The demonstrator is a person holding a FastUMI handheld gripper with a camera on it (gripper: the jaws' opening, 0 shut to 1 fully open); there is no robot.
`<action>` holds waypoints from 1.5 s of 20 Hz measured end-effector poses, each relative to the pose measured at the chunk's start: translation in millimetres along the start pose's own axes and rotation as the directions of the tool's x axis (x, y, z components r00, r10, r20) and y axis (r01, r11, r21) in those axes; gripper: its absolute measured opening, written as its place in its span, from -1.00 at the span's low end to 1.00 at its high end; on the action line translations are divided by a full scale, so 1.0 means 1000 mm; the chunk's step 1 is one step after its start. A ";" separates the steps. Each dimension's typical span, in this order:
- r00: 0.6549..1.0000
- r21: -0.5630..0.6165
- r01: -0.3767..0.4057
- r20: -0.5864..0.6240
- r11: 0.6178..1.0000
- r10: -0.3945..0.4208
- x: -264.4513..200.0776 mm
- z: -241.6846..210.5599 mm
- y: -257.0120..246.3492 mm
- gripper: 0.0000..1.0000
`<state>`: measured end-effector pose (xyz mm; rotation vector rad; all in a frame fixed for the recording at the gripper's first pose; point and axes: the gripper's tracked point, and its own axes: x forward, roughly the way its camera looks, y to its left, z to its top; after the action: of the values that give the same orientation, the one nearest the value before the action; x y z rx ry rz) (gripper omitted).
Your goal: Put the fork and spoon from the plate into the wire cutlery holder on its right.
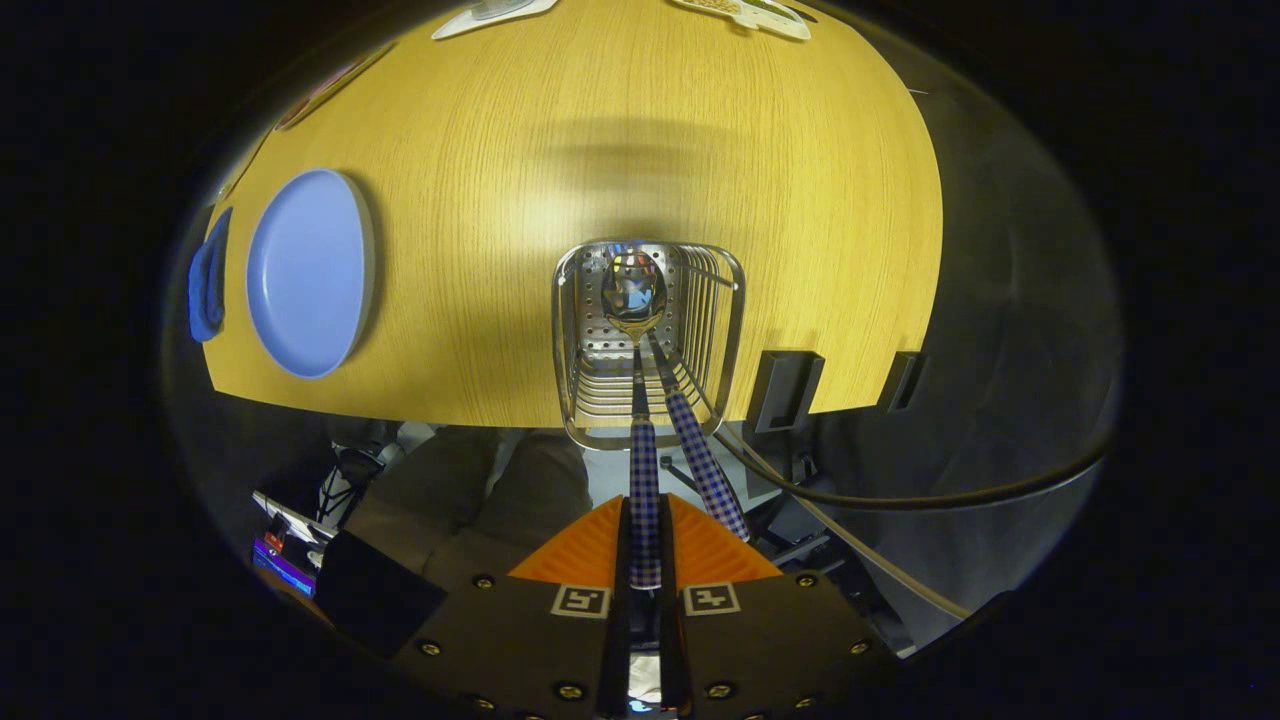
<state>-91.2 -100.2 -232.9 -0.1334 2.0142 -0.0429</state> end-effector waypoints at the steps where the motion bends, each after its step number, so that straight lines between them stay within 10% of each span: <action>1: 1.000 0.000 0.000 0.008 1.000 0.000 0.000 -0.001 0.001 -0.74; 3: 0.999 0.004 -0.003 0.033 1.000 0.003 -0.006 -0.001 0.000 -0.71; 9: 0.988 0.017 -0.035 0.149 0.999 0.032 -0.021 -0.012 0.006 0.75; 17: 0.871 0.098 -0.068 0.492 0.993 0.011 -0.053 -0.055 0.029 0.95; 24: 0.533 0.035 -0.160 0.844 0.987 0.057 -0.100 -0.063 0.080 0.94; 30: 0.026 0.000 -0.206 1.000 0.978 0.005 -0.195 -0.045 0.087 0.94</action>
<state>-54.9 6.6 -46.3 0.0989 0.4750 0.0088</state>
